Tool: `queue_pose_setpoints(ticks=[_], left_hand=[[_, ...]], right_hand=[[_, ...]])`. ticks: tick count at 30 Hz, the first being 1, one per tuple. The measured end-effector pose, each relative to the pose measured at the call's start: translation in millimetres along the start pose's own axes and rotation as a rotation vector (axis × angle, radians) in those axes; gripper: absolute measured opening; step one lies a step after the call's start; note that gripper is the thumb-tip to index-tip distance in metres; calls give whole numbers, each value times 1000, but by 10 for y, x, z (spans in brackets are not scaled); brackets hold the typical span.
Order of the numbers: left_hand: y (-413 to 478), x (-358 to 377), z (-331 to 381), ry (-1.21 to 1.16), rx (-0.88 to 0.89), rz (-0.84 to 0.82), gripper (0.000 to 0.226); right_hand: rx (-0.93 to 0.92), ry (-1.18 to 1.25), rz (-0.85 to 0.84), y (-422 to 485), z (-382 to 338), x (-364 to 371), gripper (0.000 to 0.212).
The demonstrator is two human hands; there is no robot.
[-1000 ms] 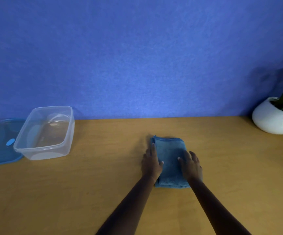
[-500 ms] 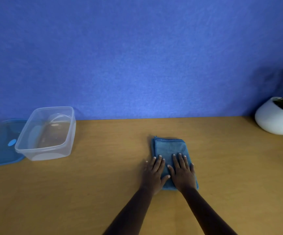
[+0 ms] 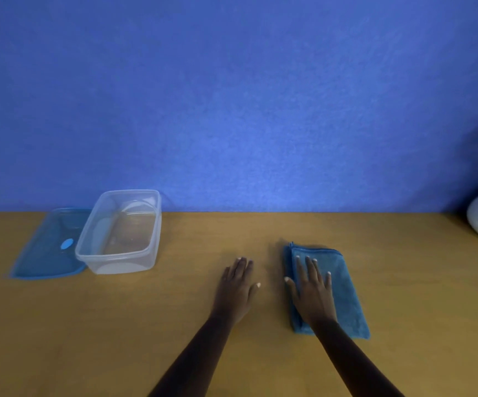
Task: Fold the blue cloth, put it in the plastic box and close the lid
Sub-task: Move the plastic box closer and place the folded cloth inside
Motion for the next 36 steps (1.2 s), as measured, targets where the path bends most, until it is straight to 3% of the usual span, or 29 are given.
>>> queue_pose_setpoints(ticks=[2, 3, 8, 14, 20, 25, 29, 36], left_hand=[[-53, -227, -240, 93, -33, 58, 51], [-72, -332, -375, 98, -65, 89, 50], [-188, -821, -1127, 147, -199, 221, 35], [-378, -1185, -2026, 55, -428, 260, 49], [-566, -1292, -2640, 36, -656, 218, 56], [-788, -1225, -3069, -304, -855, 276, 56], [-891, -1063, -3302, -644, -1031, 284, 39], [-887, -1011, -3226, -863, -1040, 381, 31]], right_hand=[[-60, 32, -11, 73, -295, 6, 69], [-95, 50, -7, 104, -442, 12, 62], [-237, 178, 20, 194, -1205, 10, 60], [-334, 258, 8, 248, -2158, 16, 61], [-181, 655, -140, 332, -2768, 106, 61], [-2, 882, -297, 360, -3033, 255, 55], [52, 974, -352, 366, -3169, 298, 41], [114, 1069, -348, 459, -3095, 272, 35]])
Point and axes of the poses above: each hand's wrist, its own y-axis towards the middle knuckle, its own x-axis out of the palm, z = x × y, the point moved 9 cm from there along y, towards the middle knuckle
